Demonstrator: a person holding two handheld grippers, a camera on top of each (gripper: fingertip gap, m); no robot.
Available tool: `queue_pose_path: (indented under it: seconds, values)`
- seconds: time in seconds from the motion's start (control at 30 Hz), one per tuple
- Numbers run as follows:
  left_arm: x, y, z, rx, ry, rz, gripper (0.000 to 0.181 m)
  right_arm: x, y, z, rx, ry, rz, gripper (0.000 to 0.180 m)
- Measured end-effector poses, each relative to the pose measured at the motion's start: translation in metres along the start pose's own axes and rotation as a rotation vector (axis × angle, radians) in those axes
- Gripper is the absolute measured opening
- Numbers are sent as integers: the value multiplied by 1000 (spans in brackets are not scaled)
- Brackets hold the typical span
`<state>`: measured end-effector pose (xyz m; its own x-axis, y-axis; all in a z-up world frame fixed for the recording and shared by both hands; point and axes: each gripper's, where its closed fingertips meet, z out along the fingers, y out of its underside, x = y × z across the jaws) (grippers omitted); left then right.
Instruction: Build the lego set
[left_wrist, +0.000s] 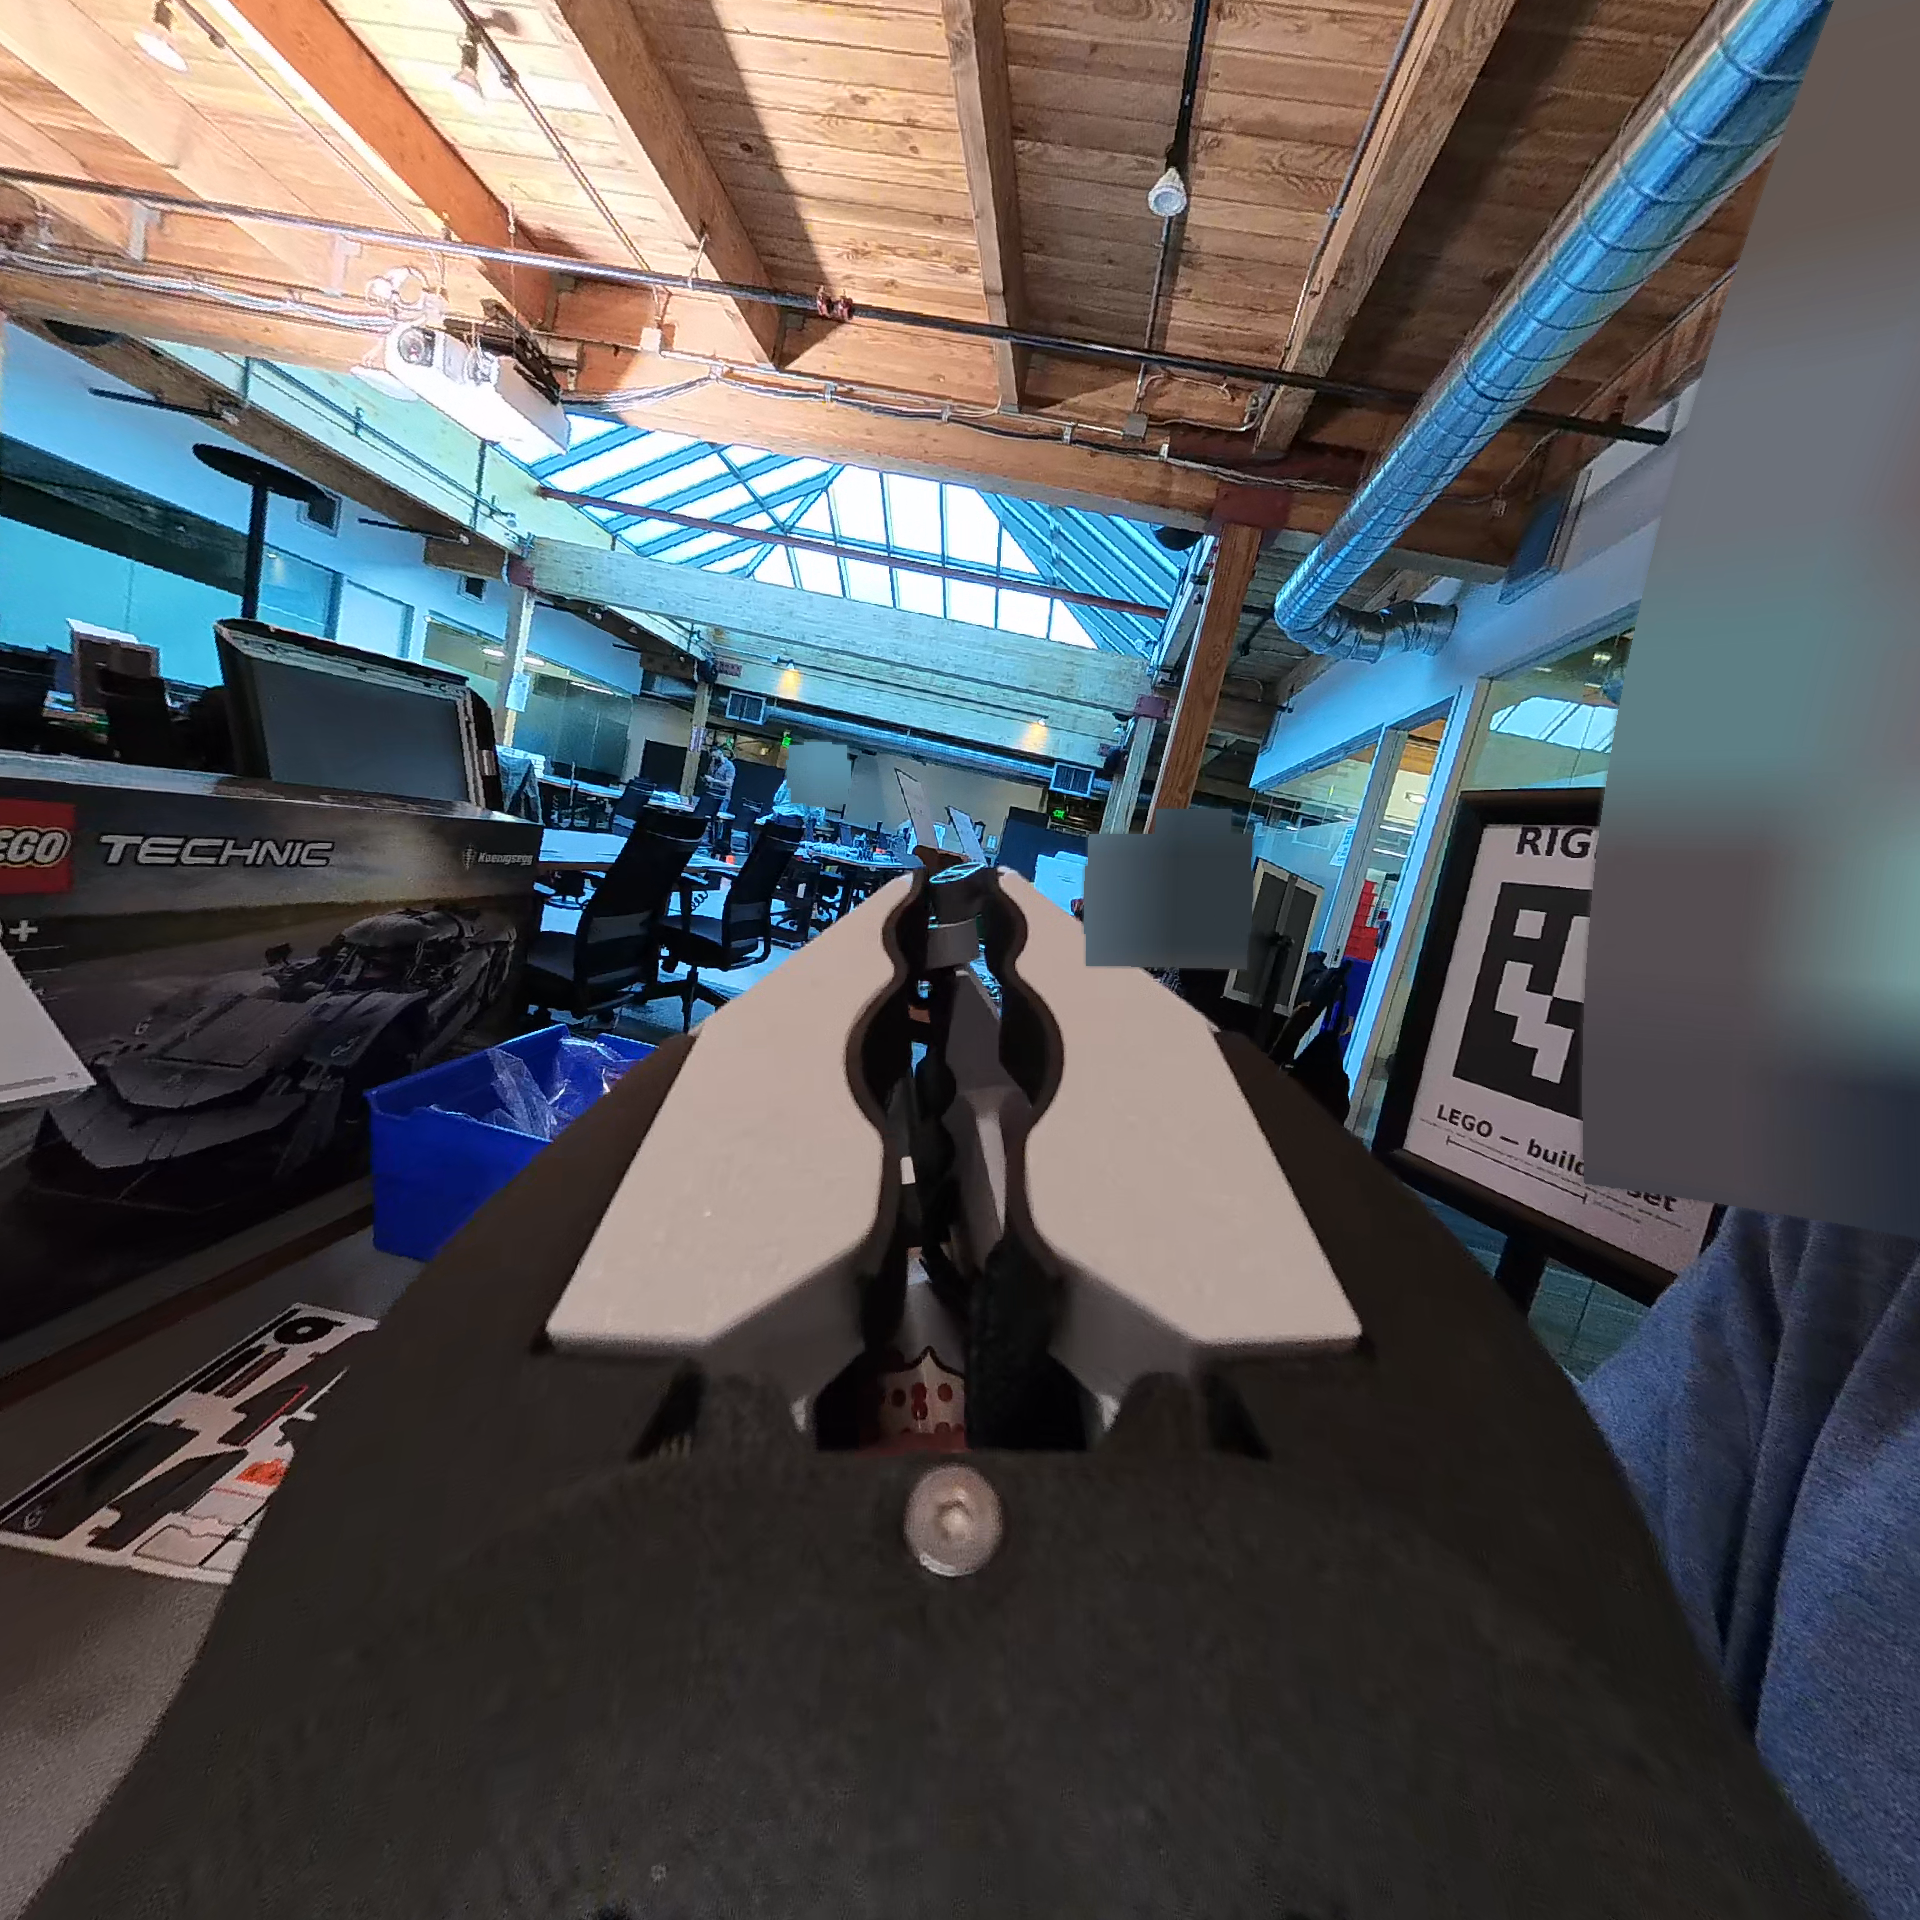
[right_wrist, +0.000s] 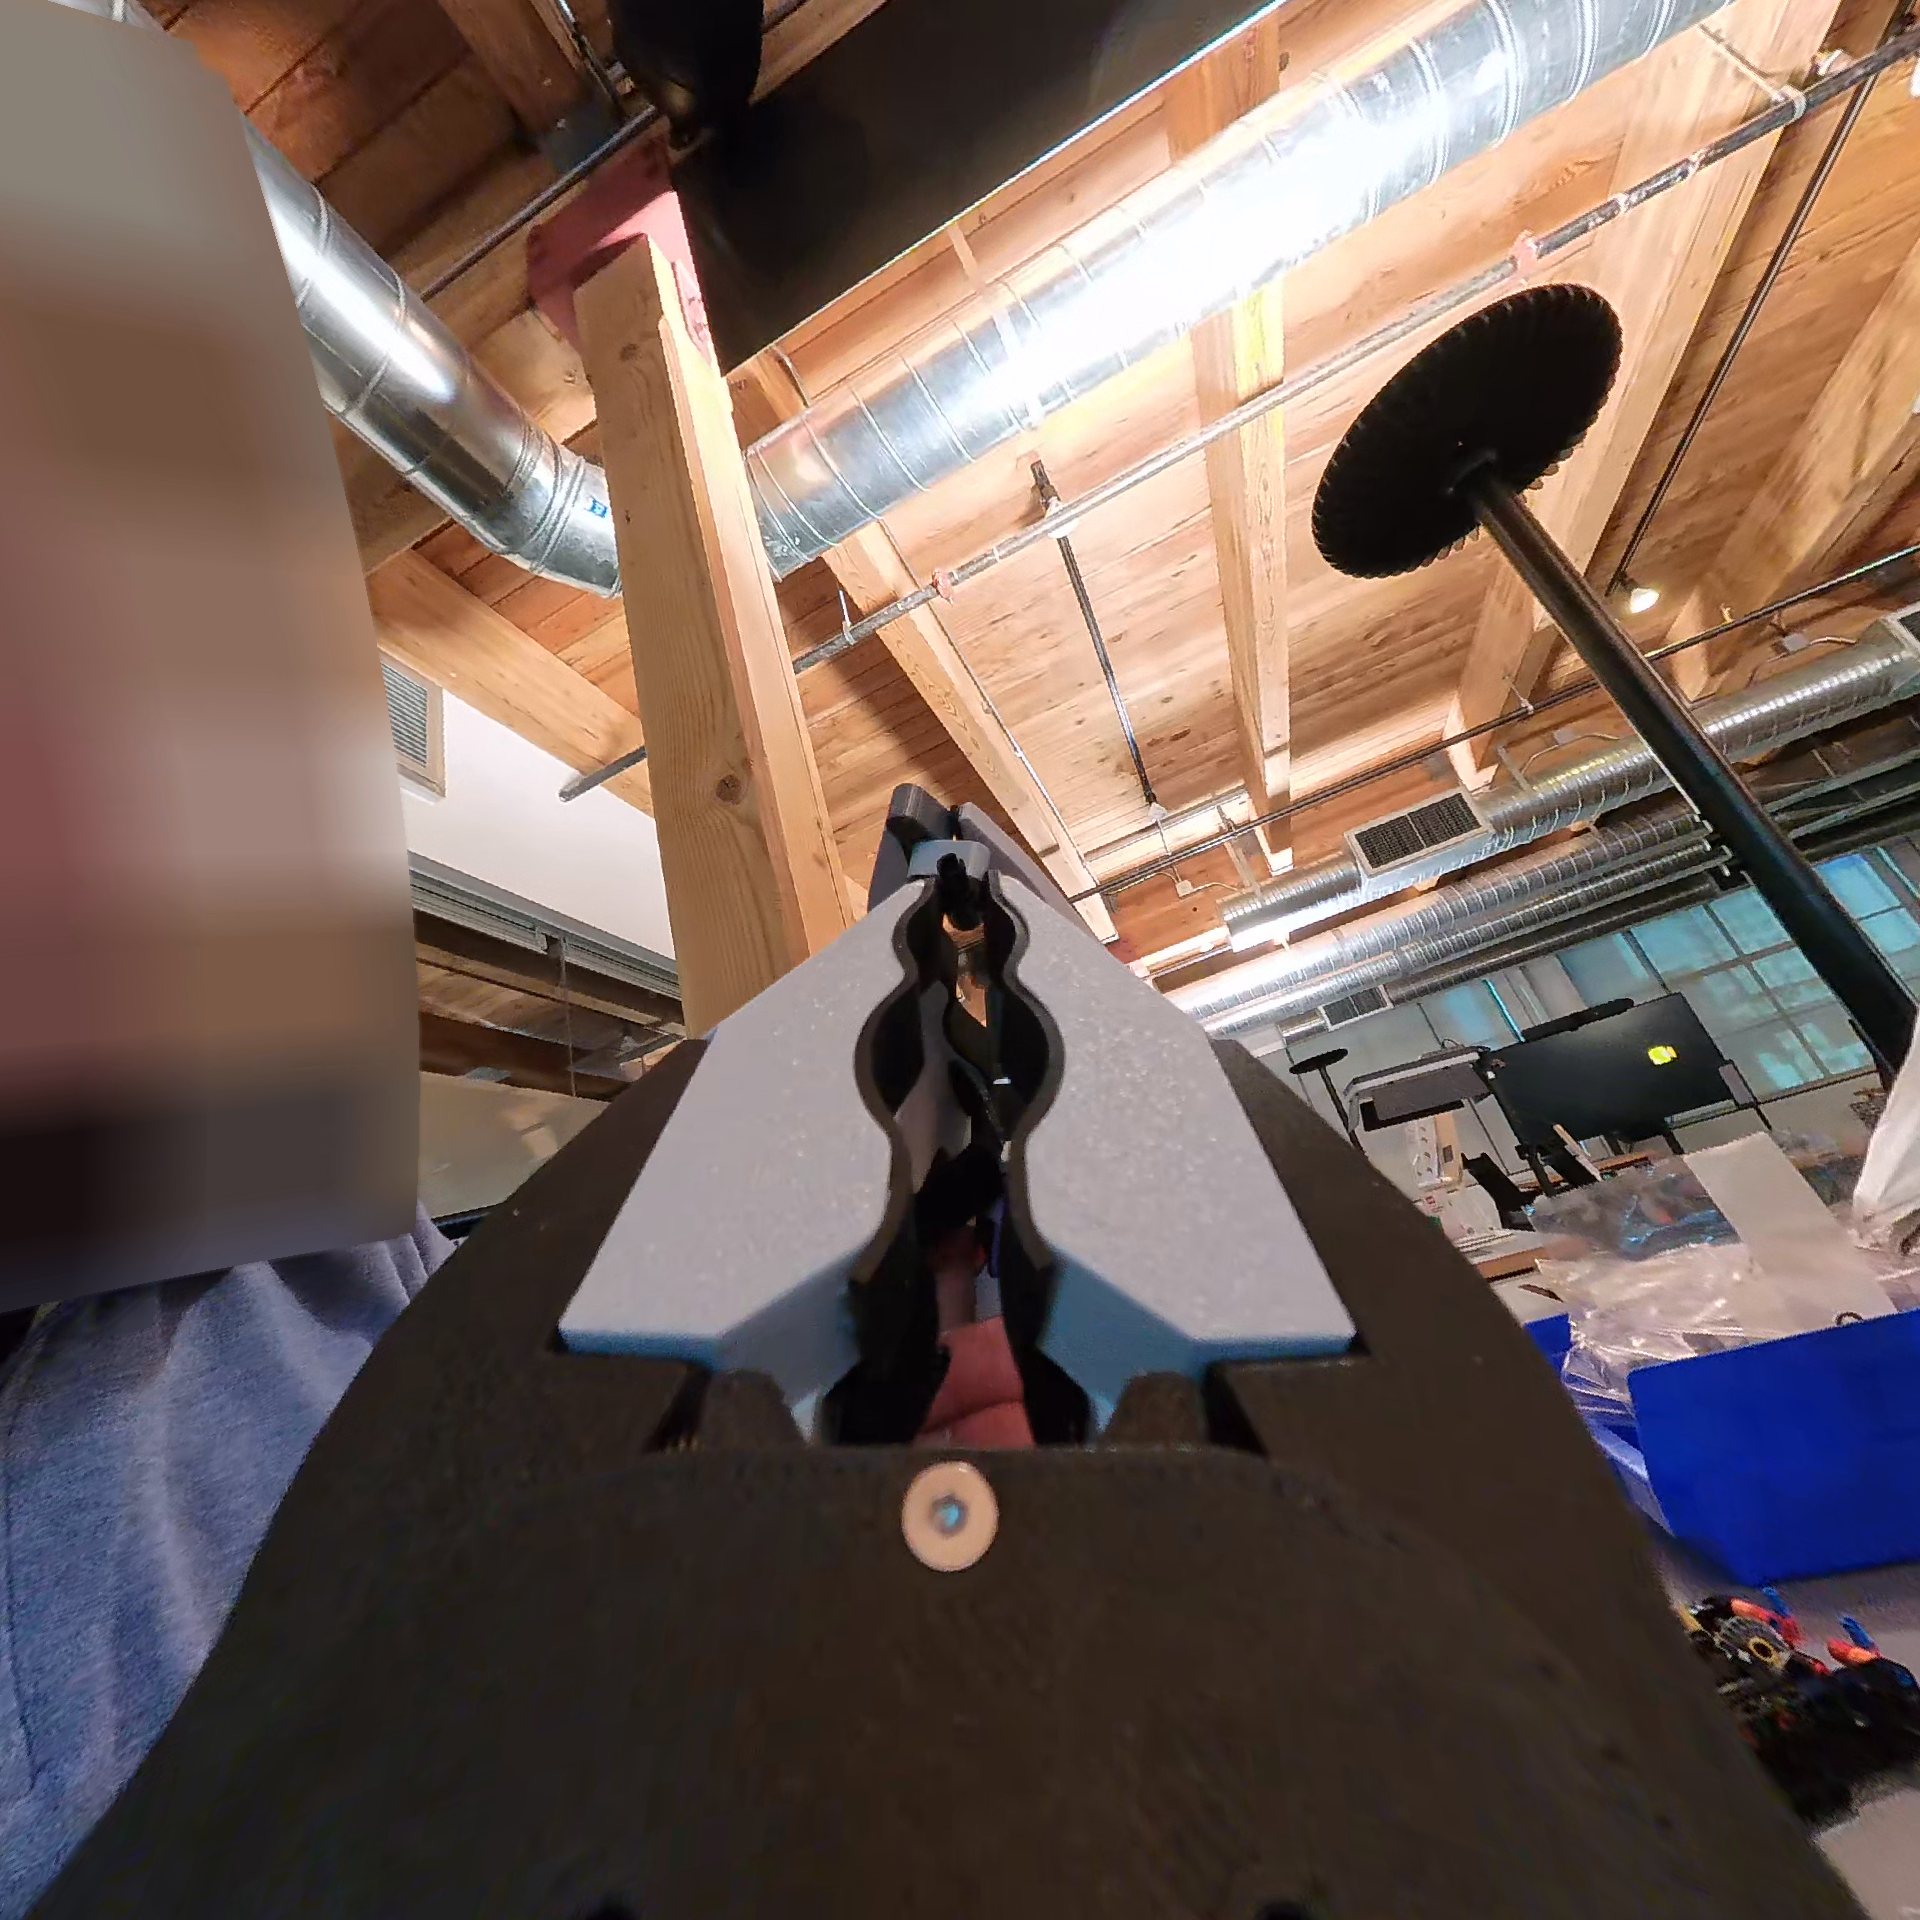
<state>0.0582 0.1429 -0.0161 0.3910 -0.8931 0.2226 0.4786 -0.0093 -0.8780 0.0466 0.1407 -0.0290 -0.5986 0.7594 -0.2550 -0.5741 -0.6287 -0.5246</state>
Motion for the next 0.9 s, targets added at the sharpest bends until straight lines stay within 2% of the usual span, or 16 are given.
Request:
queue_pose_path:
  seconds: [0.4,0.5,0.67,0.9]
  values:
    - [-2,3,5,2,-6,1,7,1,-2,-1,-2,15,-16,5]
    - [-6,-3,-1,37,-19,-11,13,1,-5,-2,10,18,-23,5]
    - [-13,-6,-4,-5,-94,36,17,2,-6,-3,5,36,-47,5]
    - [-10,1,2,-168,-292,230,33,10,-7,-4,-97,217,-313,5]
